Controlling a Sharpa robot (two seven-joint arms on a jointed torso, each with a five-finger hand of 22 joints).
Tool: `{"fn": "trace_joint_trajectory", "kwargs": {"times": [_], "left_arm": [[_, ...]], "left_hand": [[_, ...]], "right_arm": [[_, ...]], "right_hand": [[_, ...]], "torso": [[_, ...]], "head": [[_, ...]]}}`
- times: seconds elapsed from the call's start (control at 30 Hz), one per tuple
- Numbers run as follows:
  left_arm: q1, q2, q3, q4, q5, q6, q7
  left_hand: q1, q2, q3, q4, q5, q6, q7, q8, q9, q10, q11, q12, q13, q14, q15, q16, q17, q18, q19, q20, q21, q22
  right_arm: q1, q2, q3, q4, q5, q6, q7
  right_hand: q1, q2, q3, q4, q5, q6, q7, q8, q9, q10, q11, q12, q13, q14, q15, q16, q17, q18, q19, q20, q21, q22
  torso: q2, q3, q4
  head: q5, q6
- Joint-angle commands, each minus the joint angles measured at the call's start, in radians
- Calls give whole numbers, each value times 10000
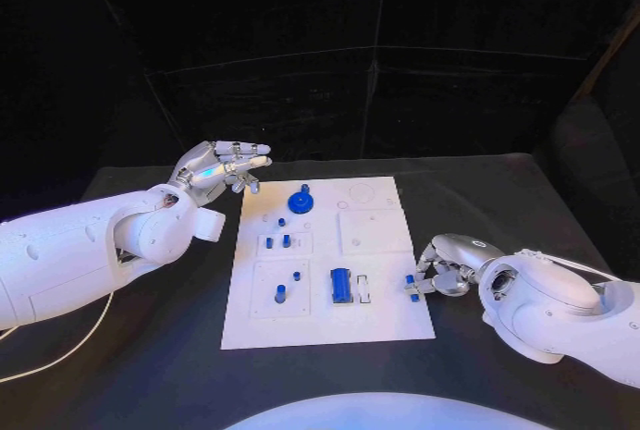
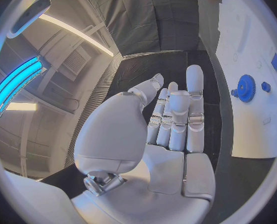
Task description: Assemble the parts on the task board
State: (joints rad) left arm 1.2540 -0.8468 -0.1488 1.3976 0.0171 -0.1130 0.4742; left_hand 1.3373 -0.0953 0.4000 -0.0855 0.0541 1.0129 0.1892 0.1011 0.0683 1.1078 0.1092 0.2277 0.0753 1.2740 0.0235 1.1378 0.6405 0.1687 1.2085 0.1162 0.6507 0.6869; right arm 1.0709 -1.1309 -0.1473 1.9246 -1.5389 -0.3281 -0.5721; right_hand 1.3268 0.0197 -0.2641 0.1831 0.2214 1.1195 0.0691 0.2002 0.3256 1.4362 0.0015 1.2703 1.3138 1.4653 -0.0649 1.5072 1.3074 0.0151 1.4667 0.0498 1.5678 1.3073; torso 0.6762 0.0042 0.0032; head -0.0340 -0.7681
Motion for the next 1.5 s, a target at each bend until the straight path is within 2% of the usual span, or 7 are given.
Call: {"fn": "trace_joint_trajectory", "kwargs": {"times": [0.03, 0.63, 0.77, 0.83, 1.1, 1.27, 1.5], "left_arm": [[10, 11, 5, 1, 27, 125, 49], [8, 12, -1, 14, 27, 130, 50], [7, 14, -2, 13, 26, 132, 49], [7, 15, -2, 11, 26, 130, 50], [3, 26, -3, 4, 26, 131, 49], [2, 26, -4, 6, 26, 133, 47], [1, 8, -4, 24, 26, 123, 50]], "left_hand": [[12, 85, -55, 24, -20, -58, -25, 69, -9, -90, 4, 17, -10, -67, -26, -35, -8, 140, -44, 24, -50, -10], [12, 85, -55, 24, -20, -58, -25, 69, -9, -90, 4, 17, -10, -67, -26, -35, -8, 140, -44, 24, -50, -10], [7, 93, -65, 26, -19, -61, -25, 74, -8, -99, 5, 29, -11, -69, -24, -32, -13, 140, -42, 26, -57, -16], [7, 93, -65, 26, -19, -61, -25, 74, -8, -99, 5, 29, -11, -69, -24, -32, -13, 140, -42, 26, -57, -16], [7, 93, -65, 26, -19, -61, -25, 74, -8, -99, 5, 29, -11, -69, -24, -32, -13, 140, -42, 26, -57, -16], [7, 93, -65, 26, -19, -61, -25, 74, -8, -99, 5, 29, -11, -69, -24, -32, -13, 140, -42, 26, -57, -16], [7, 93, -65, 26, -19, -61, -25, 74, -8, -99, 5, 29, -11, -69, -24, -32, -13, 140, -42, 26, -57, -16]], "right_arm": [[-3, 60, -1, -34, -218, 360, -50], [-109, 622, -6, -440, -999, 1008, -62], [-117, 654, -6, -400, -1136, 992, -77], [-119, 662, -6, -369, -1172, 945, -91], [-120, 680, -4, -204, -1250, 652, -134], [-118, 651, -1, -20, -1266, -58, -163], [-112, 600, 3, 281, -1104, -965, -217]], "right_hand": [[261, 118, 36, -101, 80, 72, -14, 37, 27, -11, -99, 8, 155, 810, -74, -63, 1467, -151, 1041, -100, 30, 2635], [1533, 549, 754, -926, -140, -92, 9, -172, 43, -79, -103, -113, 122, 803, -90, -99, 1439, -151, 1041, -132, 30, 2635], [1810, 670, 1075, -1123, -25, -70, 3, -227, 22, -102, -116, -140, 120, 805, -102, -97, 1448, -151, 1041, -144, 30, 2635], [1836, 662, 1251, -1182, 320, -59, 13, -271, 3, -127, -109, -185, 99, 804, -99, -101, 1448, -151, 1041, -148, 30, 2635], [1516, 315, 1914, -1163, 1661, 26, 19, -409, -39, -122, -117, -246, 87, 813, -95, -90, 1481, -151, 1041, -147, 30, 2635], [1208, -47, 2628, -1043, 2636, 77, 11, -474, -34, -76, -123, -204, 141, 830, -110, -50, 1552, -151, 1041, -156, 30, 2635], [750, -573, 3644, -830, 2809, 94, 8, -542, 2, -20, -124, -158, 204, 838, -113, -29, 1593, -151, 1041, -161, 30, 2635]], "torso": [[-1, -3, 1], [3, -14, 14], [-2, -1, 7], [-2, 0, 11], [-9, -5, 24], [-5, -6, 14], [-5, -21, 13]], "head": [[-8, 1], [-10, -31], [-3, -28], [-3, -24], [11, -27], [38, -29], [49, -52]]}}
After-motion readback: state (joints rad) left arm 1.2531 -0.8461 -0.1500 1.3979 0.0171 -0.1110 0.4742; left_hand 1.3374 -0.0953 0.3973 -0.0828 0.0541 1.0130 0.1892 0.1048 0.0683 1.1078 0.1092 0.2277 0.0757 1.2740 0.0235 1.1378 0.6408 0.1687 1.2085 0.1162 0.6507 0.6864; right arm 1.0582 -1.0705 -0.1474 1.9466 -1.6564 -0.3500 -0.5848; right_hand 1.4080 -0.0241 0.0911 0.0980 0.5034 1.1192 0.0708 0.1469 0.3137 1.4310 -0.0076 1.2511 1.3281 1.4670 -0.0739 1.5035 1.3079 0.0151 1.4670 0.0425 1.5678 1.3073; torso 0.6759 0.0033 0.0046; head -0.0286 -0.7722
